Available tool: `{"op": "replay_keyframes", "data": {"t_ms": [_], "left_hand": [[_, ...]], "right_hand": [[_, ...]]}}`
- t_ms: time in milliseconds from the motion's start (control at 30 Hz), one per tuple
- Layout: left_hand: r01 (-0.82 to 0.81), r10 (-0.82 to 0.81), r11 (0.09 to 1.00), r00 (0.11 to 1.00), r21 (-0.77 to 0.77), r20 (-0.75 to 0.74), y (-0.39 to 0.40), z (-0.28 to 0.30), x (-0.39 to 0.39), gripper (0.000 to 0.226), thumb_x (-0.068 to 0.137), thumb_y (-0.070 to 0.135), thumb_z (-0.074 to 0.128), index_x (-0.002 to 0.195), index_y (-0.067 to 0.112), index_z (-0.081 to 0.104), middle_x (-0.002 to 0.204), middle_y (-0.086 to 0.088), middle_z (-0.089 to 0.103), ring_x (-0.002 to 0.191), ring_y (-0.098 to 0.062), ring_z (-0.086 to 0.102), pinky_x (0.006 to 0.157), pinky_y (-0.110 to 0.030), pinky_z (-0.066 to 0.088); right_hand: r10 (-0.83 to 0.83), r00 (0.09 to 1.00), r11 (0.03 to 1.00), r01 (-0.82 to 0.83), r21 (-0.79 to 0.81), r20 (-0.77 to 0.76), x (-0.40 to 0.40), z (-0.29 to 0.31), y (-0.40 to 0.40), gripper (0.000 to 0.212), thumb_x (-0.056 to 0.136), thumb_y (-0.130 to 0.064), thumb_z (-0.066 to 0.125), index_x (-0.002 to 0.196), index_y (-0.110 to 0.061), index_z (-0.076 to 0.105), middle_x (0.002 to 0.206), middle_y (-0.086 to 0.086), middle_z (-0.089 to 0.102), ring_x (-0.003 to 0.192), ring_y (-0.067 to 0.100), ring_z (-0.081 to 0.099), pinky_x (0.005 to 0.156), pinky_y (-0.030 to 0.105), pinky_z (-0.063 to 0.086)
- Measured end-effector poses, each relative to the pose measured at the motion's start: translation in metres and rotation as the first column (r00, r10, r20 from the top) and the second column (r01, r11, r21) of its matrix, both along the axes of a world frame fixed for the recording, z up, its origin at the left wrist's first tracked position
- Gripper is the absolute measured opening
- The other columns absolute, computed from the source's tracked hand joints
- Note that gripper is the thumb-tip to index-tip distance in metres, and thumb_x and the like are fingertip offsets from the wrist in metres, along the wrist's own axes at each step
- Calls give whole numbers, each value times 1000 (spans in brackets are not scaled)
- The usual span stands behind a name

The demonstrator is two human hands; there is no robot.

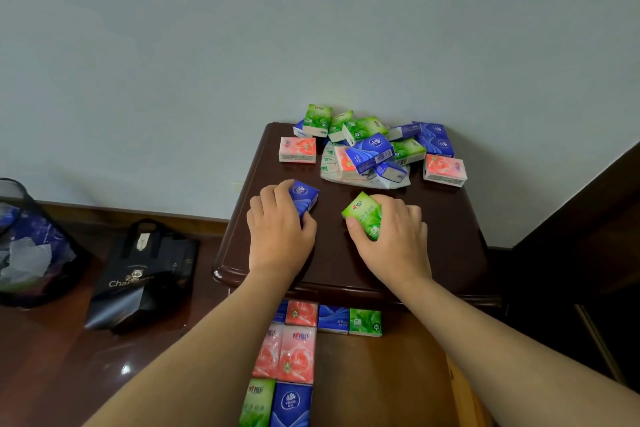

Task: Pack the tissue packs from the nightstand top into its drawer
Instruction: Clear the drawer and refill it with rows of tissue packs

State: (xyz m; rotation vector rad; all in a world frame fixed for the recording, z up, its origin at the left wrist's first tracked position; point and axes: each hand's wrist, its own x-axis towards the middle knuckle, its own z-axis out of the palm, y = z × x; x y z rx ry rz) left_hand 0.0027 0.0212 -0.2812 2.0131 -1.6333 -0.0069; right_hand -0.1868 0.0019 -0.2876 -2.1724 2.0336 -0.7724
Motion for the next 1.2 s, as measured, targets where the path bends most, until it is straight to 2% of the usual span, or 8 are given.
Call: {"op": "replay_keyframes", "data": {"t_ms": [267,367,467,600,700,867,1033,1200], "left_hand": [[41,-17,996,959,78,-283,89,1,-8,84,85,28,70,158,12,32,139,-5,50,117,-21,39,107,-37,34],[-4,23,999,903,46,-428,131,-3,-10,81,86,23,74,156,16,33,133,5,43,113,-6,23,105,-34,32],[-81,128,990,850,114,-512,169,-8,-14,79,88,21,76,155,16,35,130,6,40,118,-11,29,108,-35,33],[-78,187,978,740,194,-646,211,-23,-14,77,90,9,77,154,13,35,132,0,33,124,-23,52,105,-39,51],[-78,228,967,691,244,-685,228,-29,-10,64,88,9,79,141,20,44,131,3,33,119,-20,57,79,-18,54],[-18,155,982,638,187,-754,235,-34,-5,50,79,43,87,109,36,48,110,14,65,97,-3,70,66,-15,55],[18,93,991,596,129,-797,243,-37,-2,64,71,61,82,118,59,40,116,16,69,99,2,72,75,-33,66],[120,-62,993,604,13,-794,242,-33,0,84,86,31,83,145,63,32,140,27,52,121,2,63,77,-28,65]], "right_hand": [[67,925,948,-176,265,374,-11,30,19,62,81,-41,83,137,-38,59,129,-10,62,123,16,56,106,38,43],[113,898,914,-262,311,425,-17,46,47,52,76,-36,88,123,-40,67,113,-16,65,106,6,62,79,15,43],[103,866,898,-292,328,489,-25,44,95,40,73,-44,89,104,-42,65,99,-20,70,90,-7,65,68,11,47],[-66,804,861,-253,441,591,-36,14,159,37,76,-50,88,103,-37,67,94,-18,75,87,-5,71,64,19,60],[-227,746,801,-222,555,626,-38,-10,188,24,90,-48,77,107,-31,71,90,-14,79,81,4,76,62,25,61],[-512,633,654,-150,742,580,-21,-44,205,8,100,-25,69,102,-18,70,94,5,77,83,20,76,68,38,65],[-669,441,619,-114,777,598,1,-61,198,23,91,-6,78,109,-10,65,104,11,74,89,25,73,63,35,60],[-626,495,708,35,706,603,17,-72,185,30,84,-11,86,102,-18,62,102,7,72,90,24,72,77,43,62]]}}
